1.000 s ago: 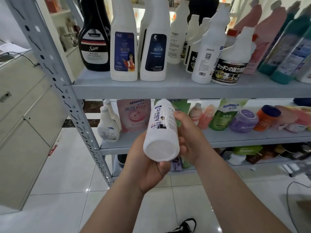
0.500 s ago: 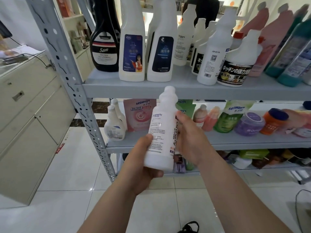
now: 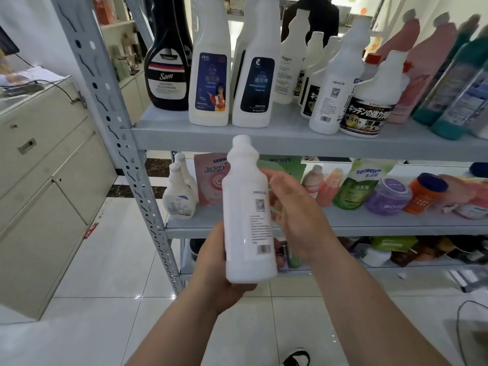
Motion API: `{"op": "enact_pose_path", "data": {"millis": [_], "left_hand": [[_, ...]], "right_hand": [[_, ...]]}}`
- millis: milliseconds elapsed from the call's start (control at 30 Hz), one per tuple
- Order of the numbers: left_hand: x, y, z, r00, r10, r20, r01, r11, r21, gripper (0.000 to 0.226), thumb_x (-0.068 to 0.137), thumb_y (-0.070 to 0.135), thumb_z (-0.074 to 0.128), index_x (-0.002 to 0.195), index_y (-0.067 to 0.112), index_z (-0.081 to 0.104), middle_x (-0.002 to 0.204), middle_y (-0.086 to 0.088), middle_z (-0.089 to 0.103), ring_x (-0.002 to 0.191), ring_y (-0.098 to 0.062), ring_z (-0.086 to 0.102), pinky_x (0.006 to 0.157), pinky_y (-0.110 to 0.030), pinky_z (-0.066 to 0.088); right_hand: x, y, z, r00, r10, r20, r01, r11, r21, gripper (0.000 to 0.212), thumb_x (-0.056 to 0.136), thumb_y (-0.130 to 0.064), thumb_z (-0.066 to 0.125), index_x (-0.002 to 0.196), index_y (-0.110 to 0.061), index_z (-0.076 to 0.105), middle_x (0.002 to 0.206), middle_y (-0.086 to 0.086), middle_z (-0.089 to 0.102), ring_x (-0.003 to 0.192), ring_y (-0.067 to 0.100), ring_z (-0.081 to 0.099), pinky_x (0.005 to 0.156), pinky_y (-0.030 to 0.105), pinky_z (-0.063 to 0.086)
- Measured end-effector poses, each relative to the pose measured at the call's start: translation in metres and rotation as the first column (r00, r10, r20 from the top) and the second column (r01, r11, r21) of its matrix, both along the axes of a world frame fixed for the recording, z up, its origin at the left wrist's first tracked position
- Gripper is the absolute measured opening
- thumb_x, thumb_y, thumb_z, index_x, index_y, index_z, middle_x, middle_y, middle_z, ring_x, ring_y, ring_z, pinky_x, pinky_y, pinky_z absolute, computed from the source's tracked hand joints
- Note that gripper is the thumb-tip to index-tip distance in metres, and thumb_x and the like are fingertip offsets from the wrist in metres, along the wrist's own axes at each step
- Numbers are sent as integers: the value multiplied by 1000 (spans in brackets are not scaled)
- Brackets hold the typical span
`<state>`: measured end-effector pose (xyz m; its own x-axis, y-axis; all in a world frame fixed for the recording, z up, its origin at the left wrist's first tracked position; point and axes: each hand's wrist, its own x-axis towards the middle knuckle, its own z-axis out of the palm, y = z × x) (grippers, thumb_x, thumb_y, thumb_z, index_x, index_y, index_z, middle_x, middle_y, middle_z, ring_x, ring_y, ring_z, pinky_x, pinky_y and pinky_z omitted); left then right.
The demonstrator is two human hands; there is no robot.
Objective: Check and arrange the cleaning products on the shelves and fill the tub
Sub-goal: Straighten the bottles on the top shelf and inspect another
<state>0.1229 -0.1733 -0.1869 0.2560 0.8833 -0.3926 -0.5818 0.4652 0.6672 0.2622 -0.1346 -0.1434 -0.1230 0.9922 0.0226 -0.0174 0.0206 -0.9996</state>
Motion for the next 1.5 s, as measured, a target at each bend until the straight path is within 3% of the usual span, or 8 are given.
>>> {"op": "enact_pose_path", "data": {"millis": [167, 367, 700, 933, 1100, 1233, 1367, 1500], "left_hand": [[-6, 4, -5, 991, -59, 122, 53, 997, 50, 26, 92, 37, 61, 106, 16, 66, 96, -14, 60, 80, -34, 59, 82, -48, 37], [1, -1, 9, 939, 141, -314, -52, 960, 274, 20, 104, 32, 55, 116, 19, 63, 115, -10, 71, 98, -34, 72, 69, -51, 61], [5, -13, 25, 907, 185, -379, 60, 833, 550, 27, 85, 25, 63, 107, 39, 70, 124, -10, 61, 114, -27, 65, 71, -43, 64], [5, 0, 39, 732, 294, -615, 164, 800, 577, 65, 69, 32, 90, 117, 37, 47, 118, 8, 56, 96, 8, 61, 66, -19, 58], [11, 29, 58, 578, 487, -655, 140, 731, 668, 64, 72, 27, 89, 112, 38, 41, 116, 10, 55, 95, 6, 58, 69, -16, 55], [20, 52, 86, 539, 594, -597, 134, 639, 758, 67, 74, 22, 87, 111, 43, 36, 114, 20, 43, 102, 18, 46, 68, -4, 45], [34, 77, 112, 460, 719, -521, 232, 468, 852, 72, 76, 14, 85, 118, 39, 31, 113, 18, 34, 111, 15, 41, 76, -8, 49], [54, 106, 136, 443, 787, -429, 315, 312, 896, 72, 75, 6, 84, 119, 36, 35, 118, 21, 29, 101, 3, 40, 82, 2, 41]], "right_hand": [[2, -3, 2, 999, 15, -36, -14, 1000, 25, 27, 94, -44, 64, 120, -39, 72, 119, -2, 71, 110, 18, 67, 103, 51, 53], [-3, -3, -10, 1000, 9, -23, -9, 1000, 15, 69, 72, -51, 81, 136, -41, 54, 116, 0, 74, 104, 26, 73, 89, 52, 60], [14, 4, -4, 793, -134, -594, 22, 981, -192, 50, 89, -49, 51, 110, -6, 69, 93, 22, 71, 79, 32, 72, 66, 38, 61], [4, 16, 11, 902, -157, -402, 163, 986, -19, 62, 81, -38, 68, 136, -14, 53, 102, 7, 73, 89, 25, 73, 71, 41, 61], [15, 30, 57, 975, 18, -224, 13, 991, 136, 54, 87, -40, 70, 137, -32, 53, 125, 2, 71, 117, 25, 68, 98, 55, 54], [47, 35, 118, 1000, 28, -3, -27, 978, 208, 49, 87, -34, 76, 133, -31, 59, 124, -1, 72, 112, 25, 71, 84, 54, 61], [83, 36, 163, 1000, 1, -28, 7, 959, 284, 56, 68, -17, 82, 120, -26, 61, 127, 13, 67, 109, 35, 72, 73, 60, 62], [109, 33, 176, 998, -29, -49, 48, 896, 441, 62, 57, -34, 96, 112, -29, 68, 132, 8, 66, 120, 33, 67, 78, 61, 61]]}}
